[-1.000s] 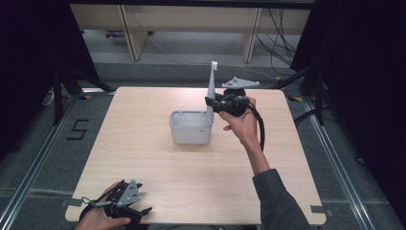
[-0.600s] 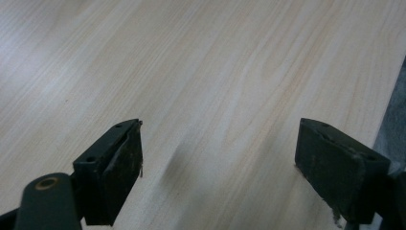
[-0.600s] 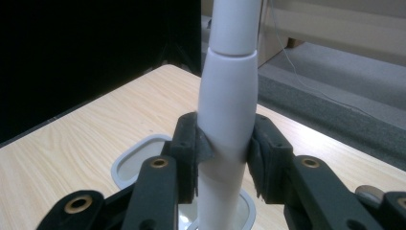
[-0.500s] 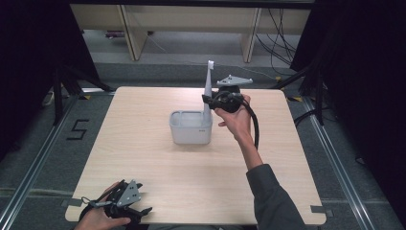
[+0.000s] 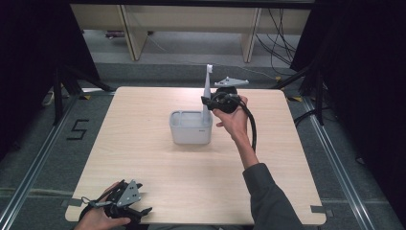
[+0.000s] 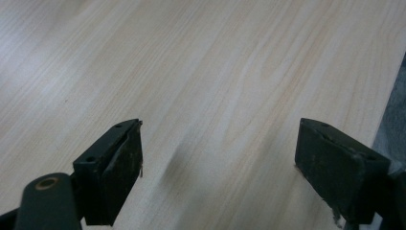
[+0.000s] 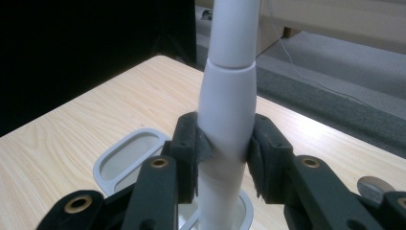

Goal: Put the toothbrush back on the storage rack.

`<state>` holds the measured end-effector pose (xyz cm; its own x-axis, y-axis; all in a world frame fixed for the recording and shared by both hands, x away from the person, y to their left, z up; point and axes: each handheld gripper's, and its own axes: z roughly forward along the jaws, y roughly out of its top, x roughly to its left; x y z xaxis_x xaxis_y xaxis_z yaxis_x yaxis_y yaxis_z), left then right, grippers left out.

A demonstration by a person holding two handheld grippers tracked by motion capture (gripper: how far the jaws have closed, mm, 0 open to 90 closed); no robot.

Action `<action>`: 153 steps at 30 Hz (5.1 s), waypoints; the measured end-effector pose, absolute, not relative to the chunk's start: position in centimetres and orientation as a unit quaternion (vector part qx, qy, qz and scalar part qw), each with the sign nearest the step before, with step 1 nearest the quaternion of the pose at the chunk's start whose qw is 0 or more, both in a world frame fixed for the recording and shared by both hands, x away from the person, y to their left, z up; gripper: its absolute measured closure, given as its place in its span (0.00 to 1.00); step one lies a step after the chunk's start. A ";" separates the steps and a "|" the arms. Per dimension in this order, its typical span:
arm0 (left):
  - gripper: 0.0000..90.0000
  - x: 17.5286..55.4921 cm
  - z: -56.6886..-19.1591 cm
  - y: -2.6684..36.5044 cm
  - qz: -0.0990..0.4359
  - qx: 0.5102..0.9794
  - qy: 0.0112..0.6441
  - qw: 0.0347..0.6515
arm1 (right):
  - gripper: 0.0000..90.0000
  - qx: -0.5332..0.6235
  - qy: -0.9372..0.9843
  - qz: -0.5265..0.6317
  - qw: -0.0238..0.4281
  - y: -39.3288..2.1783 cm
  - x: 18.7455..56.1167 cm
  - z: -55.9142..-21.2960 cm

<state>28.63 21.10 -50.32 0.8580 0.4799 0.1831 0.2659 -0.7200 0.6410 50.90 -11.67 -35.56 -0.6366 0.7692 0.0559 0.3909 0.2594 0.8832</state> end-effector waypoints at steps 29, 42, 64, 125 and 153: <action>0.18 28.6 -50.3 21.1 0.171 0.912 0.203 0.313 | 0.75 0.384 0.780 0.449 0.205 -11.3 51.3 -38.7; 0.18 28.6 -50.4 21.0 0.169 0.911 0.205 0.317 | 0.75 0.380 0.793 0.429 0.204 -11.0 51.3 -39.8; 0.18 28.6 -50.3 21.1 0.170 0.913 0.203 0.311 | 0.62 0.376 0.791 0.435 0.207 -11.5 50.8 -39.7; 0.18 28.5 -50.2 21.2 0.171 0.909 0.207 0.320 | 0.36 0.375 0.776 0.468 0.194 -14.6 46.3 -39.9; 0.18 28.5 -50.2 21.2 0.172 0.909 0.206 0.319 | 0.34 0.392 0.779 0.453 0.187 -17.3 43.6 -41.1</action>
